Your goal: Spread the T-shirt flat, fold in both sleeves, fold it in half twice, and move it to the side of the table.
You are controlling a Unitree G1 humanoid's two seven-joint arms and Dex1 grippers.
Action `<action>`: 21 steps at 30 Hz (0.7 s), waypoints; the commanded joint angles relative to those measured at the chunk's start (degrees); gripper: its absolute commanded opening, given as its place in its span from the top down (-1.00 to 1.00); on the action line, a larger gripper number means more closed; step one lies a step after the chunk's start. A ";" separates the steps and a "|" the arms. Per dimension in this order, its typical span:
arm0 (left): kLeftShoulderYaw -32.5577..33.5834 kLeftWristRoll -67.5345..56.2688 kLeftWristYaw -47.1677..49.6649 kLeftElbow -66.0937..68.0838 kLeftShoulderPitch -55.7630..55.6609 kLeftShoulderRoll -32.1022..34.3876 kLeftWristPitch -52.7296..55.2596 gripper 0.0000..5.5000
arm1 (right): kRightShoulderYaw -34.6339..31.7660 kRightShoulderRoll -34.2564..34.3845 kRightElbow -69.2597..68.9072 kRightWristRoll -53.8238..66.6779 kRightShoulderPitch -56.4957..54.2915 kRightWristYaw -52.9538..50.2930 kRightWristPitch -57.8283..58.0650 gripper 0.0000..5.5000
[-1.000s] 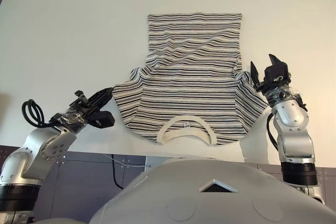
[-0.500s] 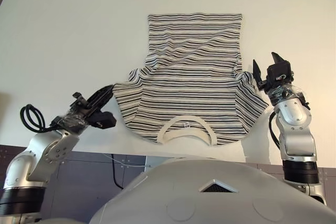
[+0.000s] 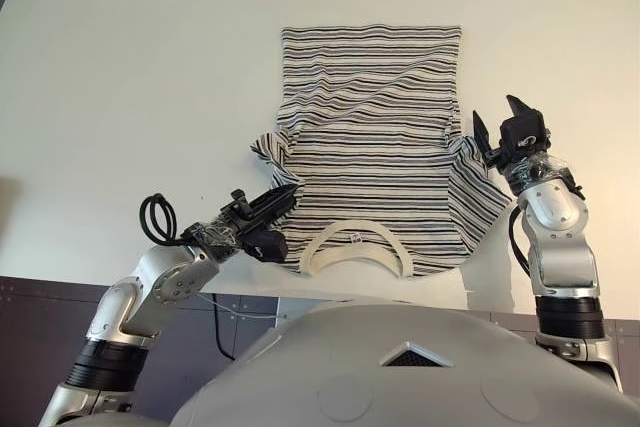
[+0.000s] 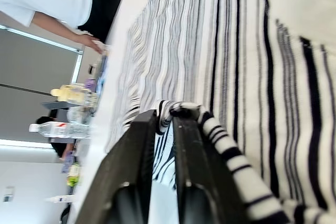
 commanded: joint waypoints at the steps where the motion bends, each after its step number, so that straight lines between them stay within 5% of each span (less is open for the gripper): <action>1: -1.86 -1.27 -3.06 -0.42 -0.57 -0.98 2.98 0.56 | 0.06 -1.20 1.36 -0.30 -1.49 0.97 -0.34 0.03; 6: 0.76 -5.20 -1.80 -2.88 1.98 -1.87 3.85 0.18 | -0.80 -1.78 2.64 -0.24 -2.00 0.80 -1.06 0.03; 13: 17.67 -10.30 7.92 -7.19 -0.30 -8.26 12.90 -0.25 | -1.39 -1.32 3.16 -0.54 -1.40 -0.68 -1.69 0.03; 21: 7.21 -2.29 2.53 2.45 -2.71 -8.17 20.82 -0.31 | -1.98 -2.88 6.11 -0.30 -5.15 0.73 -2.49 0.03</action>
